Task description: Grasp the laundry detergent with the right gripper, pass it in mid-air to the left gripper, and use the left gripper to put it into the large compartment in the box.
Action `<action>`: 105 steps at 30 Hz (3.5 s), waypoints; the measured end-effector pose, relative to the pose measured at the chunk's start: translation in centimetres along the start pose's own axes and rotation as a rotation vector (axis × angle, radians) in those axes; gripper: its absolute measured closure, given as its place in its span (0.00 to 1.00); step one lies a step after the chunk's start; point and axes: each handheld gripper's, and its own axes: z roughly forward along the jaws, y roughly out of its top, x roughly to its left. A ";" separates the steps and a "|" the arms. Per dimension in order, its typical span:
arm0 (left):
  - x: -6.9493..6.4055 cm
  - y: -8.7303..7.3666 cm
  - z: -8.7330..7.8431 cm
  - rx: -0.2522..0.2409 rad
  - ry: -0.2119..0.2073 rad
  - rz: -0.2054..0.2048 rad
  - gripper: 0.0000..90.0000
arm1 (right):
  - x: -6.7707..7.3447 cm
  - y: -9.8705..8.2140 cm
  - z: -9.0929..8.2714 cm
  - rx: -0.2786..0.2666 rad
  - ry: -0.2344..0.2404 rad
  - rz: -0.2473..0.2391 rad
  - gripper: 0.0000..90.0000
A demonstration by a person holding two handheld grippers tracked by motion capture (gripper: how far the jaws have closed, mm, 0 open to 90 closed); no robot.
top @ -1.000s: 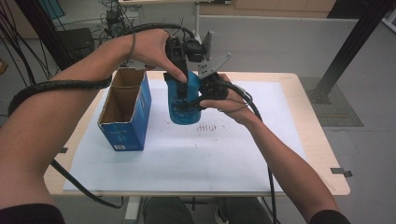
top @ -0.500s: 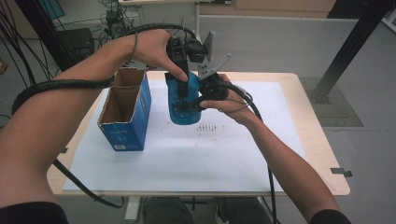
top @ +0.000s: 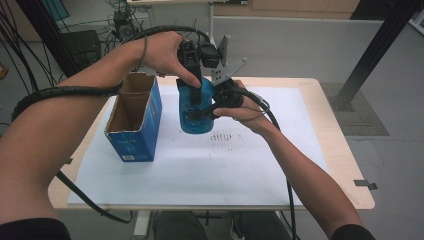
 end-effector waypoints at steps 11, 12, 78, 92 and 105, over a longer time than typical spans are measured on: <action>0.1 0.4 0.1 0.028 -0.001 0.001 0.40 | 0.0 -0.1 -0.1 0.009 -0.003 0.010 0.50; 0.1 0.4 0.1 0.028 -0.001 0.001 0.40 | 0.0 -0.1 -0.1 0.009 -0.003 0.010 0.50; -0.1 0.3 -0.1 -0.001 -0.005 0.000 0.41 | 0.1 -0.2 -0.2 -0.016 0.000 0.009 0.48; -0.1 0.2 -0.3 -0.006 -0.004 -0.007 0.41 | 0.1 -0.2 -0.2 -0.021 -0.005 0.005 0.48; 0.0 0.0 -0.2 -0.010 -0.015 -0.026 0.41 | 0.1 -0.3 -0.7 -0.036 -0.044 0.028 0.29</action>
